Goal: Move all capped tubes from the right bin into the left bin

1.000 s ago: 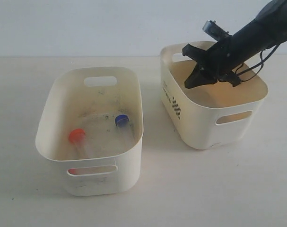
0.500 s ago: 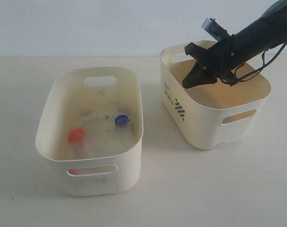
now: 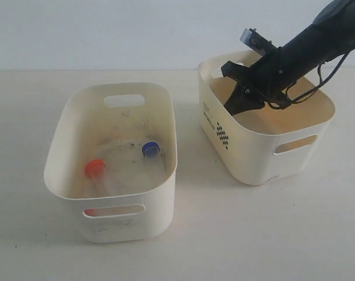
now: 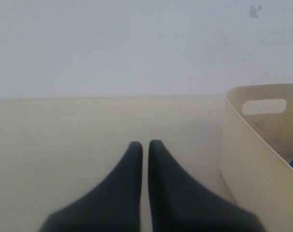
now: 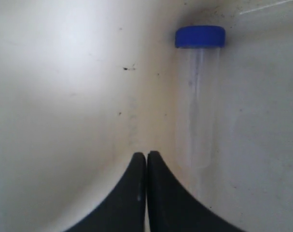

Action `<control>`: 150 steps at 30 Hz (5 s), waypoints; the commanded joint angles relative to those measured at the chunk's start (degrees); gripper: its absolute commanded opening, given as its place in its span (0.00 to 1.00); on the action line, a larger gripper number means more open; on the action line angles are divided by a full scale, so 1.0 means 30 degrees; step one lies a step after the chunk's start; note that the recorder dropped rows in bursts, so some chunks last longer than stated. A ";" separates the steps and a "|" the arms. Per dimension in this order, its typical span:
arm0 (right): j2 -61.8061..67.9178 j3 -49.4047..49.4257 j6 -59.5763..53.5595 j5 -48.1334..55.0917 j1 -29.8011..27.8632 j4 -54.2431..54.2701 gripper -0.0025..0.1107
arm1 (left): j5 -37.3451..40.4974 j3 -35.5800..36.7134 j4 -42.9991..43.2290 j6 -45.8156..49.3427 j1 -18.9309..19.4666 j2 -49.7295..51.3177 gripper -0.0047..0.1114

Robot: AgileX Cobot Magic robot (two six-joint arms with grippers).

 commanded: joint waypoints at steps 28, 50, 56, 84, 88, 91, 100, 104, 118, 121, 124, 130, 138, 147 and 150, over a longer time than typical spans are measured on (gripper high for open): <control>-0.6307 0.0073 0.8781 -0.0490 -0.1463 -1.6909 0.02 | -0.0184 -0.0074 -0.0044 -0.0076 -0.0021 0.0067 0.08; -0.6138 0.5072 0.7547 -0.2501 -0.1735 -1.4077 0.02 | -0.0184 -0.0074 -0.0044 -0.0076 -0.0021 0.0067 0.08; -0.6138 0.5072 0.6288 -0.1948 -0.1735 -1.2322 0.02 | -0.0184 -0.0074 -0.0044 -0.0076 -0.0021 0.0067 0.08; -0.7896 0.5072 0.4189 0.1894 -0.1769 -0.9280 0.02 | -0.0184 -0.0074 -0.0044 -0.0076 -0.0021 0.0067 0.08; -1.0514 0.5072 0.5541 -0.0677 -0.1728 -0.8981 0.02 | -0.0184 -0.0074 -0.0044 -0.0076 -0.0021 0.0067 0.08; -1.1752 0.5072 0.4016 -0.3109 -0.0683 -0.3870 0.02 | -0.0184 -0.0074 -0.0044 -0.0076 -0.0021 0.0067 0.08; -0.4398 0.2963 0.3803 -0.3825 0.1840 0.0279 0.02 | -0.0184 -0.0074 -0.0044 -0.0076 -0.0021 0.0067 0.08; -0.1868 0.0522 0.2670 -0.1040 0.1304 0.2161 0.02 | -0.0184 -0.0074 -0.0044 -0.0076 -0.0021 0.0067 0.08; -0.0100 -0.0151 0.3254 -0.0584 0.0667 0.1282 0.38 | -0.0184 -0.0074 -0.0044 -0.0076 -0.0021 0.0067 0.08; 0.0142 -0.0151 0.3254 -0.0738 0.0715 0.1241 0.39 | -0.0184 -0.0074 -0.0044 -0.0076 -0.0021 0.0067 0.08; 0.0442 -0.0151 0.3398 -0.0776 0.0745 0.1241 0.39 | -0.0184 -0.0074 -0.0044 -0.0076 -0.0021 0.0067 0.08; 0.0855 -0.0151 0.3398 -0.1142 0.0999 0.1241 0.47 | -0.0184 -0.0074 -0.0044 -0.0076 -0.0021 0.0067 0.08; 0.1155 -0.0151 0.3359 -0.1702 0.1519 0.1212 0.52 | -0.0184 -0.0074 -0.0044 -0.0076 -0.0021 0.0067 0.08; 0.1710 -0.0151 0.3830 -0.1779 0.1519 0.0955 0.54 | -0.0184 -0.0074 -0.0044 -0.0076 -0.0021 0.0067 0.08; 0.1710 -0.0151 0.3753 -0.1893 0.1519 0.0854 0.62 | -0.0184 -0.0074 -0.0044 -0.0076 -0.0021 0.0067 0.08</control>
